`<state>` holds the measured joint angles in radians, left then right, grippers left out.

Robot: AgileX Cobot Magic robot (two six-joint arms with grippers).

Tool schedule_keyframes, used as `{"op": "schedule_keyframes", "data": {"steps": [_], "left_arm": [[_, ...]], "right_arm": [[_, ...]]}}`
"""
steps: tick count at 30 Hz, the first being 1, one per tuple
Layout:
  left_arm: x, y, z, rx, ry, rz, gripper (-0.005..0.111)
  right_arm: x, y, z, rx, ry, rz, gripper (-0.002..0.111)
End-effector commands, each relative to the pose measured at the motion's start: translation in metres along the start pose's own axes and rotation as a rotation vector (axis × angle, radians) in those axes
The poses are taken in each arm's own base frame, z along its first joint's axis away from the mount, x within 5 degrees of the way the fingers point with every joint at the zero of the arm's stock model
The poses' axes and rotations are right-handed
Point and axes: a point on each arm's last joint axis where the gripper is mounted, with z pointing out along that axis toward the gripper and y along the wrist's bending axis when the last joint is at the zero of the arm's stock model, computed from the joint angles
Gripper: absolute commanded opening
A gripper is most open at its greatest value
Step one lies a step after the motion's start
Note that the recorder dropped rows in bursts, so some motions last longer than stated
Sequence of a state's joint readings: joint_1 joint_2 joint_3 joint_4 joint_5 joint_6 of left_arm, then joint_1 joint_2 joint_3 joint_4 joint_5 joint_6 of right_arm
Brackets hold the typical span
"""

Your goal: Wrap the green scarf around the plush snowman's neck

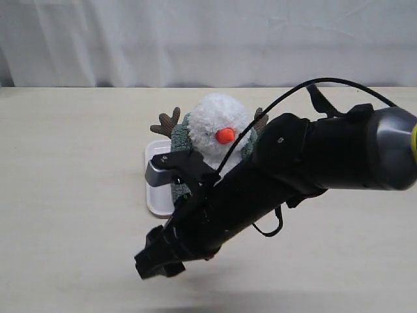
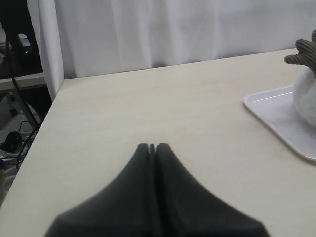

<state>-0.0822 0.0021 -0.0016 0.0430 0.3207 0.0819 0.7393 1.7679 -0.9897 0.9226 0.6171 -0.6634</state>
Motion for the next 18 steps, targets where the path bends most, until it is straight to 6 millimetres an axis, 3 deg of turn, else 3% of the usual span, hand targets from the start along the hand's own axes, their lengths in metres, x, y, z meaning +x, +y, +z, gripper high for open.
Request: {"op": "schedule_keyframes", "data": {"steps": [1,4,8,15,18], "left_arm": [[-0.001,0.0,0.0,0.006,-0.013,-0.002,0.0],[-0.001,0.0,0.0,0.006,-0.013,-0.002,0.0],[-0.001,0.0,0.0,0.006,-0.013,-0.002,0.0],[-0.001,0.0,0.0,0.006,-0.013,-0.002,0.0],[-0.001,0.0,0.0,0.006,-0.013,-0.002,0.0]], "right_arm": [[-0.016,0.006,0.002,0.148,-0.206,-0.021,0.054],[-0.023,0.014,0.003,0.205,-0.295,-0.092,0.048],[-0.038,0.012,-0.005,0.324,-0.466,-0.185,0.033],[-0.044,0.021,-0.025,0.475,-0.463,-0.712,0.004],[-0.05,0.026,-0.042,0.557,-0.515,-0.848,0.004]]}}
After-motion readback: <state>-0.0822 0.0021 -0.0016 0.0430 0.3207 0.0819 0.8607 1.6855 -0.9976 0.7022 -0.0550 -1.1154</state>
